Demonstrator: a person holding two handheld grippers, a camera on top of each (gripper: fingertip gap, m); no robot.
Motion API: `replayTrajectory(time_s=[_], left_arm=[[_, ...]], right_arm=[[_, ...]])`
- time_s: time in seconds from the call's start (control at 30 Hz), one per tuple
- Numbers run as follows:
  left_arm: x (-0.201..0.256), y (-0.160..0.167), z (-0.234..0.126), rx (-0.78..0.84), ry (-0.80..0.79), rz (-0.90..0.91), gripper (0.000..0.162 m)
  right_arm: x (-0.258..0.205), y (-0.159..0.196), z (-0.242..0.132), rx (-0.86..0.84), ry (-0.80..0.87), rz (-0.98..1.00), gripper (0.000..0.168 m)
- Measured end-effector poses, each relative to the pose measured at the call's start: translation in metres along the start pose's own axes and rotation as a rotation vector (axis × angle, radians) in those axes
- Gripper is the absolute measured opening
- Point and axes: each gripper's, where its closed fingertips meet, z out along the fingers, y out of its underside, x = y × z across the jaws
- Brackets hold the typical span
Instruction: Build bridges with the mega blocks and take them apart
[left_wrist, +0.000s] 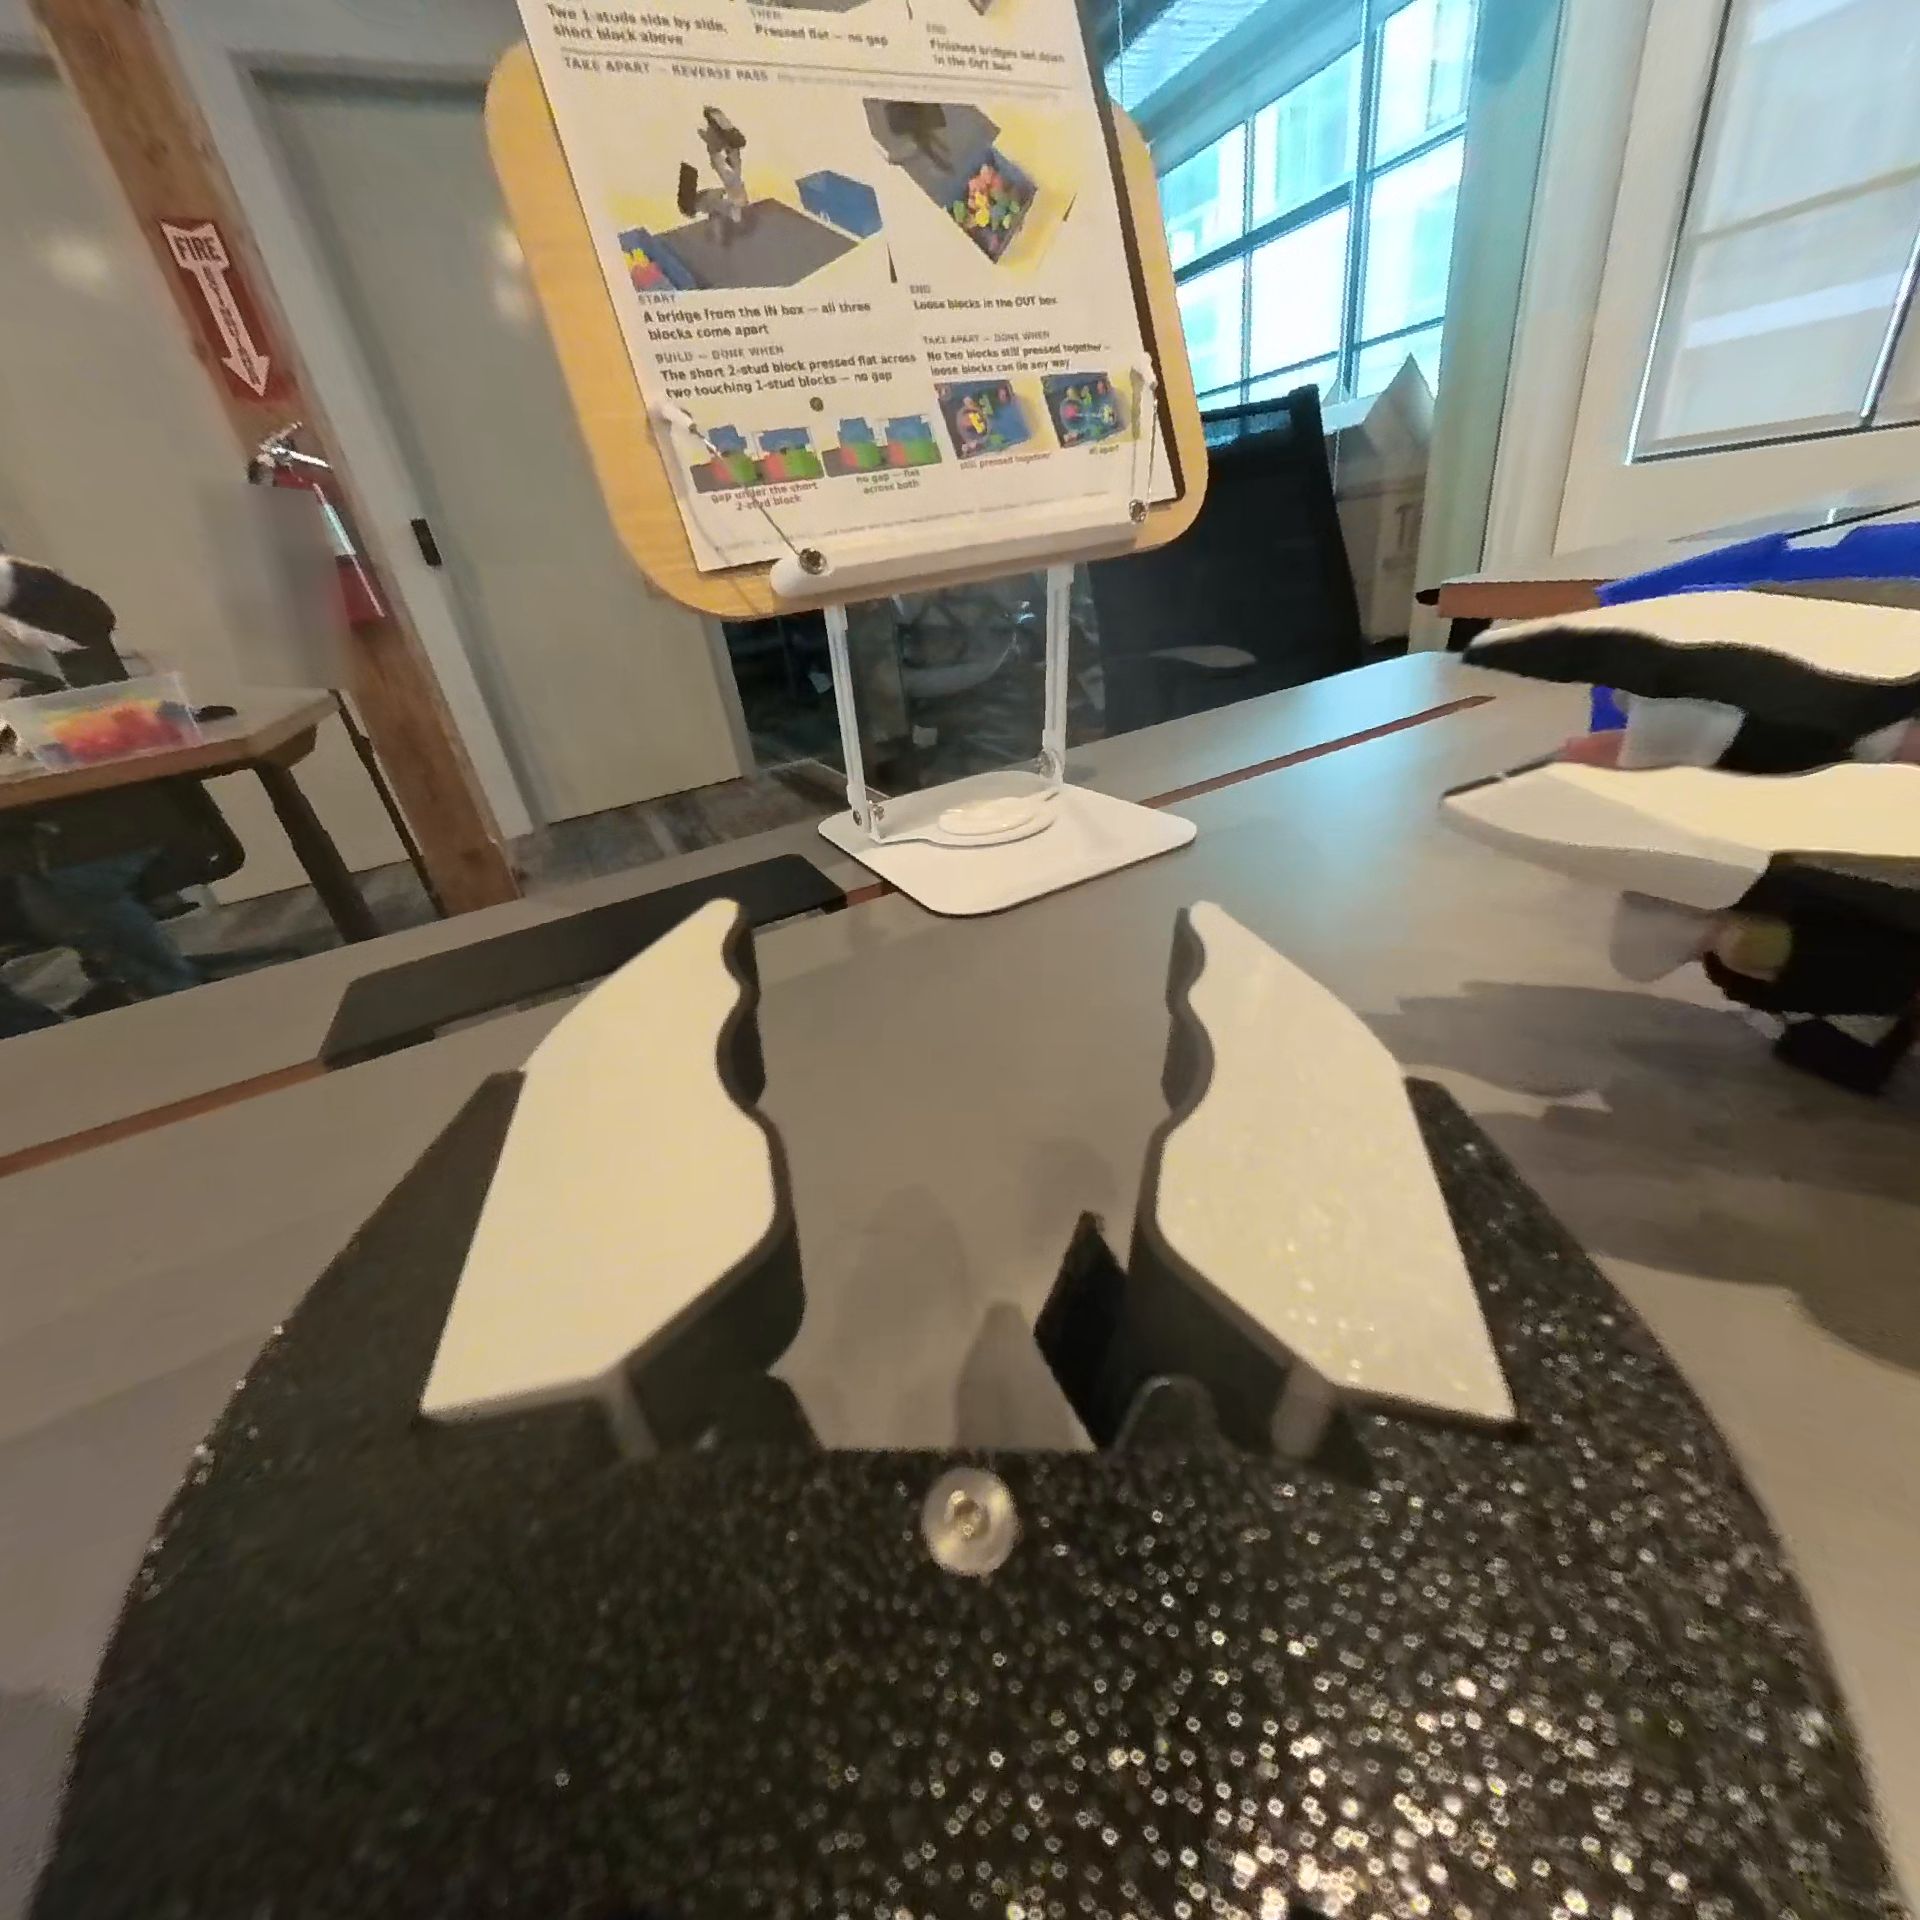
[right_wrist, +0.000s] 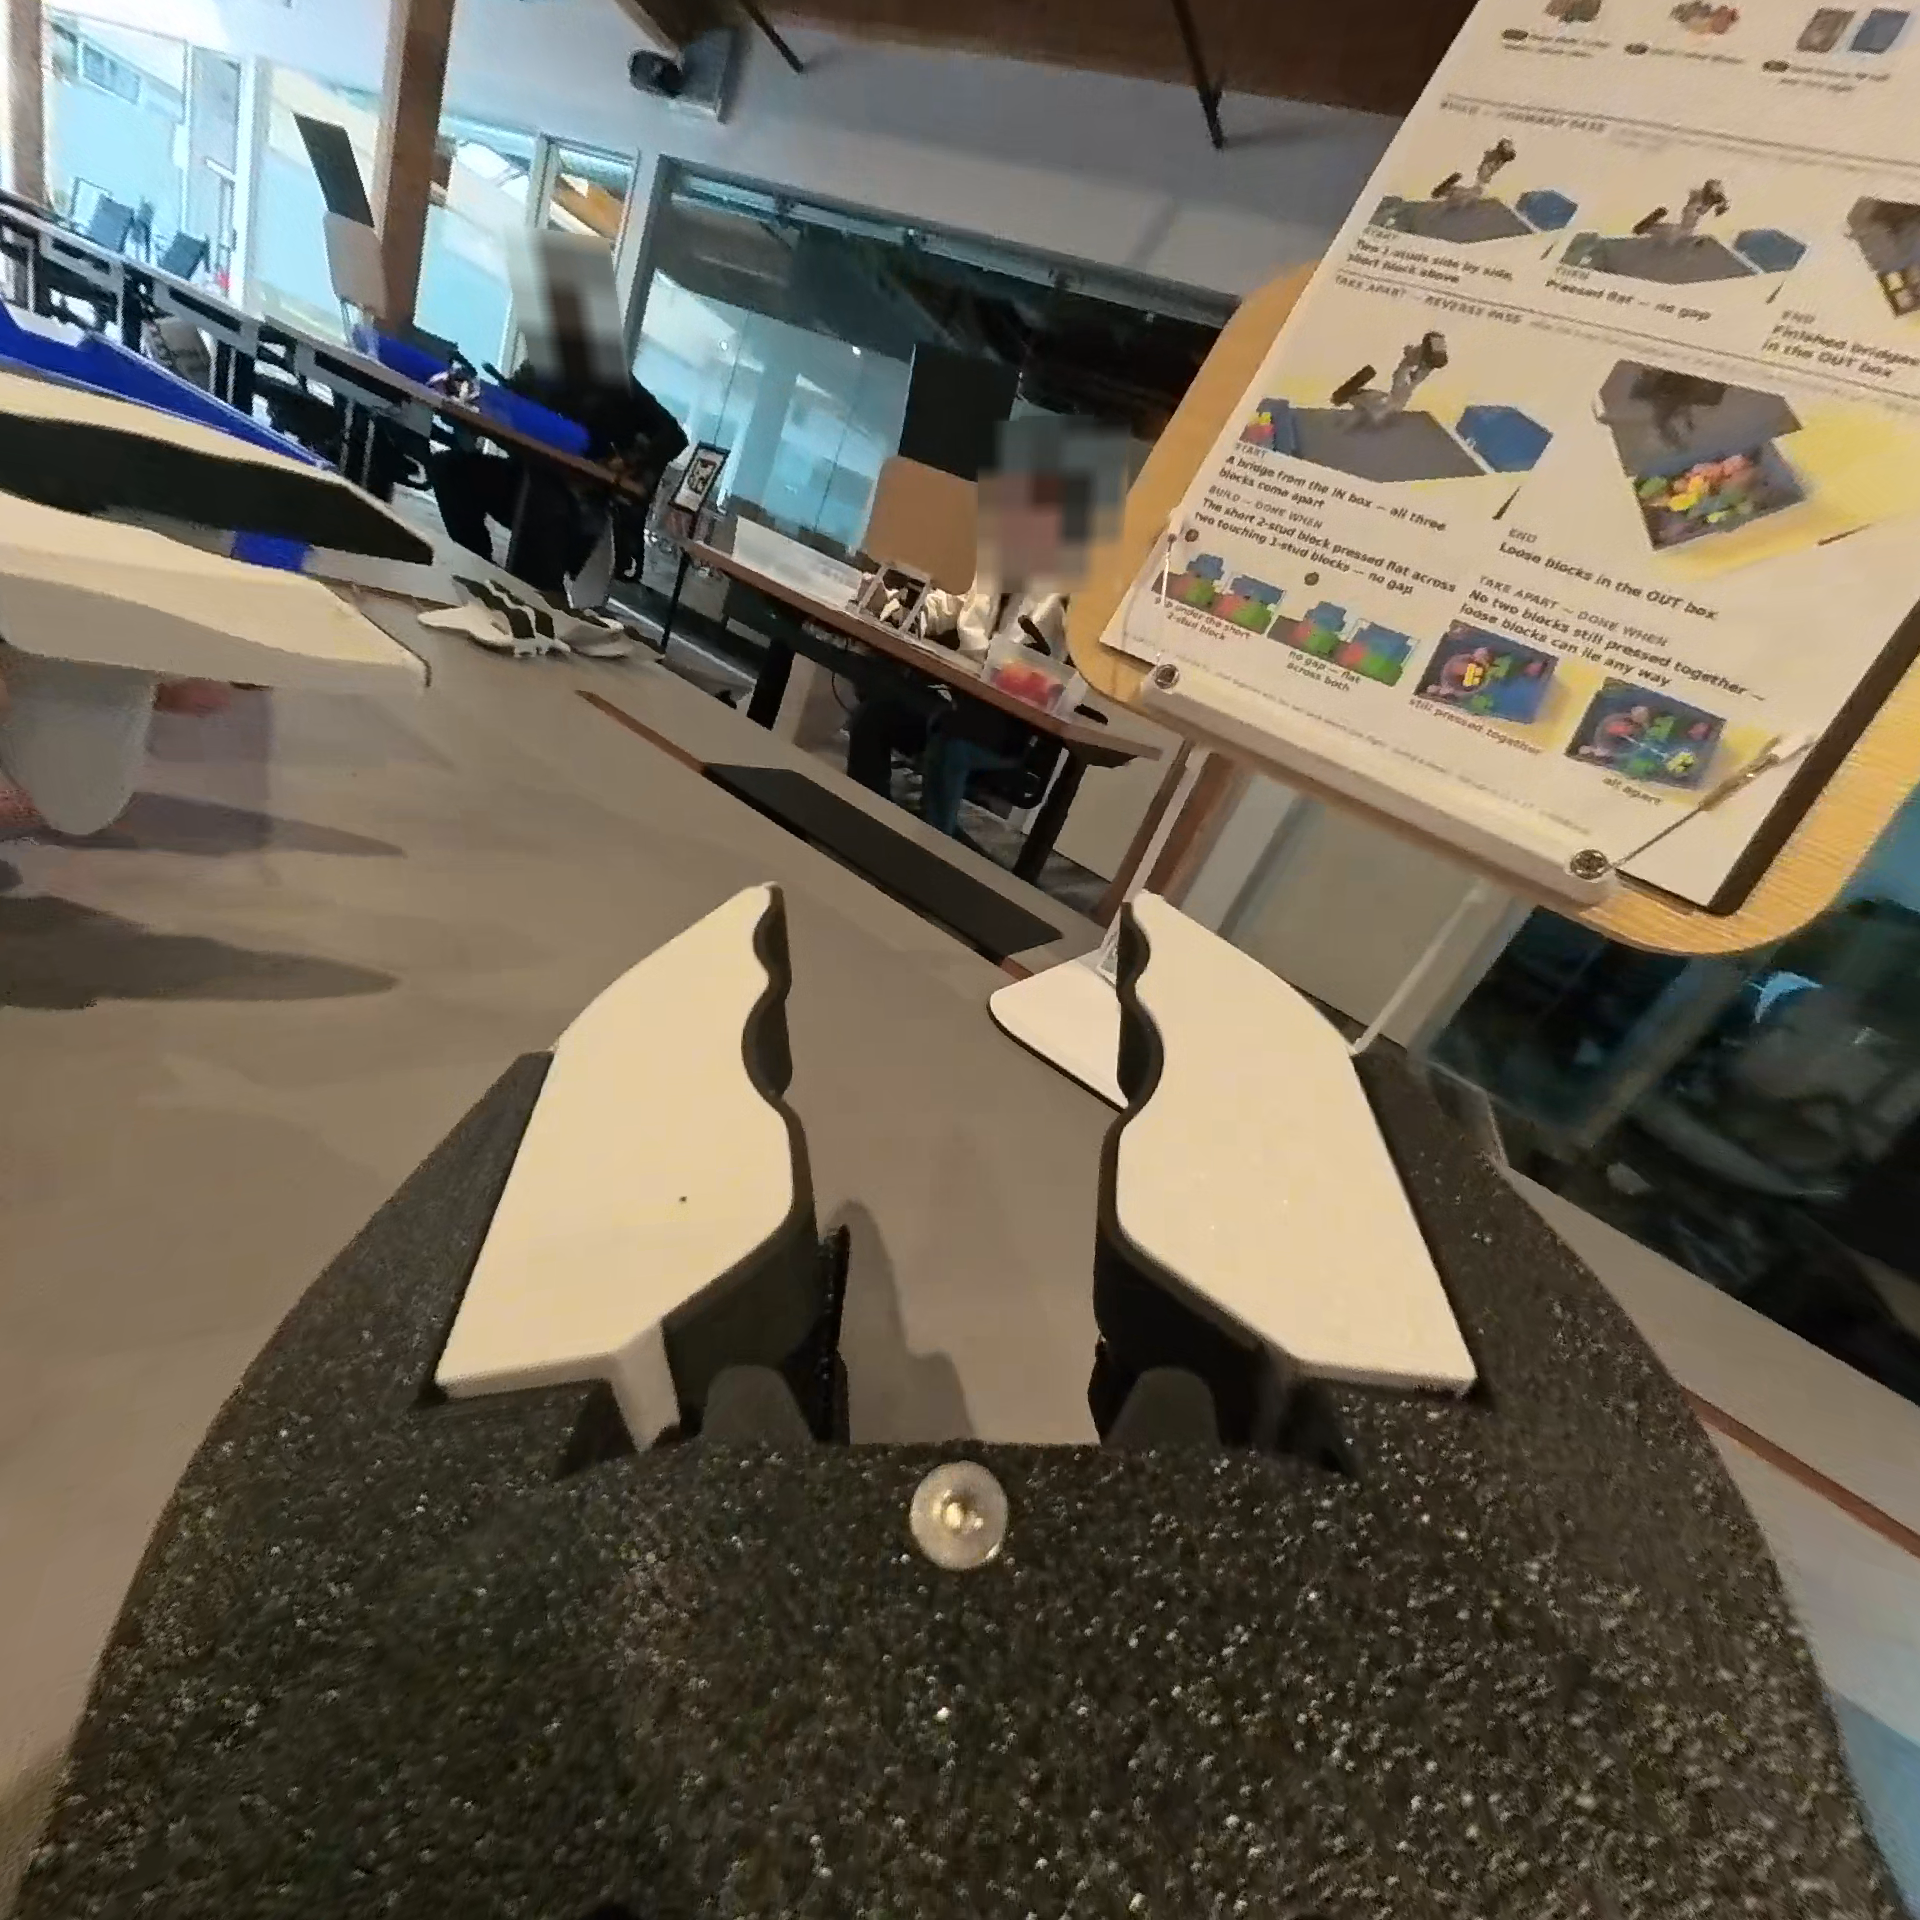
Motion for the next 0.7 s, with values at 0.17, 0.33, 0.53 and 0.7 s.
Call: replayTrajectory(time_s=[0.17, 0.33, 0.53, 0.7], left_arm=[[-0.001, -0.001, 0.001, 0.008, -0.014, 0.012, 0.073], [-0.004, -0.001, 0.000, 0.017, -0.032, 0.025, 0.075], [-0.022, 0.003, -0.007, -0.077, -0.146, -0.021, 0.074], [-0.049, 0.001, -0.017, -0.154, -0.283, 0.055, 0.071]], right_arm=[[0.001, -0.001, -0.001, 0.012, -0.003, 0.013, 0.061], [0.005, -0.001, -0.001, 0.016, 0.015, 0.035, 0.067], [0.018, -0.001, -0.004, 0.014, 0.086, 0.105, 0.077], [0.026, 0.013, -0.006, -0.113, 0.139, 0.091, 0.070]])
